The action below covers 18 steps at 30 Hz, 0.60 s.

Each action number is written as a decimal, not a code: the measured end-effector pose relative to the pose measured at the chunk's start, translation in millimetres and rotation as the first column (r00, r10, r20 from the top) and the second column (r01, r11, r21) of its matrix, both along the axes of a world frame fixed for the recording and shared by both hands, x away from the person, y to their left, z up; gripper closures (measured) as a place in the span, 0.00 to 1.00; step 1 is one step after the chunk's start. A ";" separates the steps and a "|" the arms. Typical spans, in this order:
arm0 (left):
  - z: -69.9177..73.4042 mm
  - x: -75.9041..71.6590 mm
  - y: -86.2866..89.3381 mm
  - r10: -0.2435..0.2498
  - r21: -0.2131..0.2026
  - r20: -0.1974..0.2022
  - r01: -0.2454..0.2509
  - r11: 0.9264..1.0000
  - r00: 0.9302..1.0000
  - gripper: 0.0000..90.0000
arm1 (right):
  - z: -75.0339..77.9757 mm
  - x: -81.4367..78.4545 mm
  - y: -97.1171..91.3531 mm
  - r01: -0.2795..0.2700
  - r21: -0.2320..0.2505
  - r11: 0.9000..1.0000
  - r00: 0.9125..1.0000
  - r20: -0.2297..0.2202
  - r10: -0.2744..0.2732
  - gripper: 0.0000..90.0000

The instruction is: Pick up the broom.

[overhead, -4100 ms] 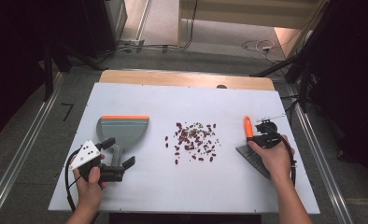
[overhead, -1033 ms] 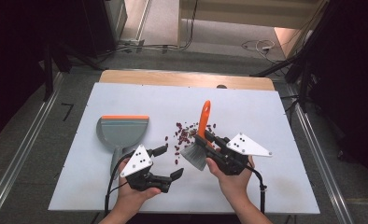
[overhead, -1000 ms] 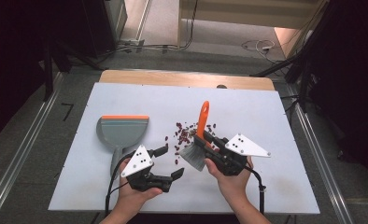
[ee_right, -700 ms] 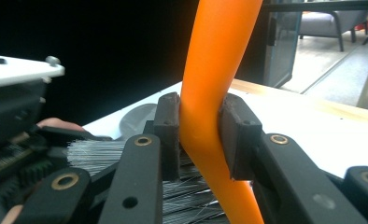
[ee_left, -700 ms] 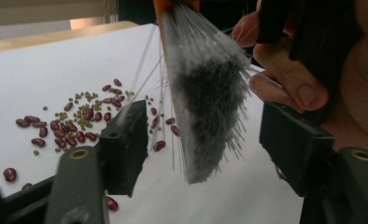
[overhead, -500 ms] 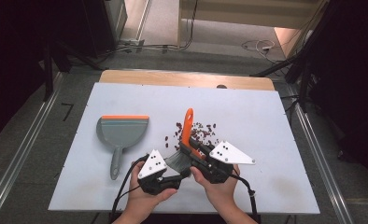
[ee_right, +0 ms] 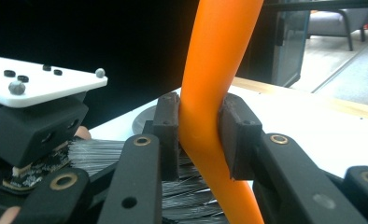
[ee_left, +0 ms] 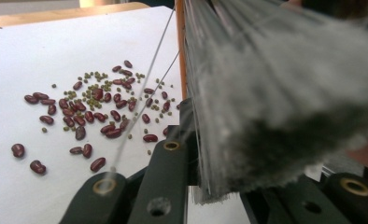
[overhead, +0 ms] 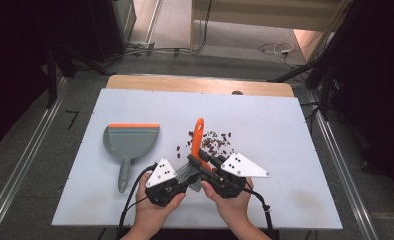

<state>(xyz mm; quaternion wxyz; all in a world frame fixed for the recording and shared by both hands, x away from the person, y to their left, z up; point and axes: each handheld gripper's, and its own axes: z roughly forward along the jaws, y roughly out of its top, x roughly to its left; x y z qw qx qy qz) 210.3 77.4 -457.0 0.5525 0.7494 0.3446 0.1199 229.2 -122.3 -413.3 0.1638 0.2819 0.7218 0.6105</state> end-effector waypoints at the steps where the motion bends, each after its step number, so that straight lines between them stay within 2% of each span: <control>1: 0.9 1.2 2.2 -0.014 0.000 -0.001 0.014 1.000 1.000 0.95 | -0.1 2.0 -0.3 -0.014 0.002 1.000 1.000 0.002 0.014 0.72; 3: 2.0 2.4 4.7 -0.030 -0.006 0.001 0.030 1.000 1.000 0.95 | 0.3 4.5 -1.8 -0.026 0.011 1.000 1.000 -0.015 0.026 0.57; 5: 3.6 3.6 7.4 -0.044 -0.012 0.005 0.044 0.999 0.999 0.96 | 0.7 7.8 -7.2 -0.083 0.043 0.996 0.996 -0.027 0.085 0.49; 6: 4.4 4.4 9.0 -0.050 -0.013 0.008 0.051 0.999 0.999 0.96 | 1.3 9.4 -9.9 -0.093 0.044 0.995 0.995 -0.032 0.095 0.44; 9: 5.4 6.5 12.9 -0.071 -0.024 0.005 0.072 0.997 0.997 0.96 | 3.5 15.8 -17.7 -0.147 0.061 0.987 0.987 -0.059 0.151 0.36; 10: 6.2 8.0 16.9 -0.097 -0.030 0.015 0.098 0.995 0.995 0.96 | 4.6 18.4 -21.1 -0.161 0.055 0.985 0.985 -0.058 0.164 0.36; 13: 7.8 8.7 20.9 -0.126 -0.030 0.030 0.127 0.991 0.992 0.96 | 5.7 22.0 -26.6 -0.186 0.051 0.981 0.980 -0.068 0.189 0.37; 15: 10.0 9.2 24.8 -0.161 -0.034 0.045 0.162 0.986 0.986 0.96 | 6.4 31.6 -37.4 -0.247 0.048 0.968 0.963 -0.099 0.251 0.39; 16: 11.1 10.0 27.5 -0.190 -0.033 0.047 0.191 0.981 0.981 0.96 | 6.2 34.4 -40.4 -0.279 0.059 0.959 0.953 -0.109 0.284 0.40; 17: 11.1 10.0 27.5 -0.190 -0.033 0.047 0.191 0.981 0.981 0.96 | 6.3 36.2 -42.5 -0.302 0.063 0.951 0.944 -0.117 0.308 0.41; 18: 11.2 10.6 29.7 -0.219 -0.032 0.045 0.221 0.975 0.975 0.96 | 6.2 38.2 -44.5 -0.332 0.057 0.942 0.934 -0.122 0.336 0.41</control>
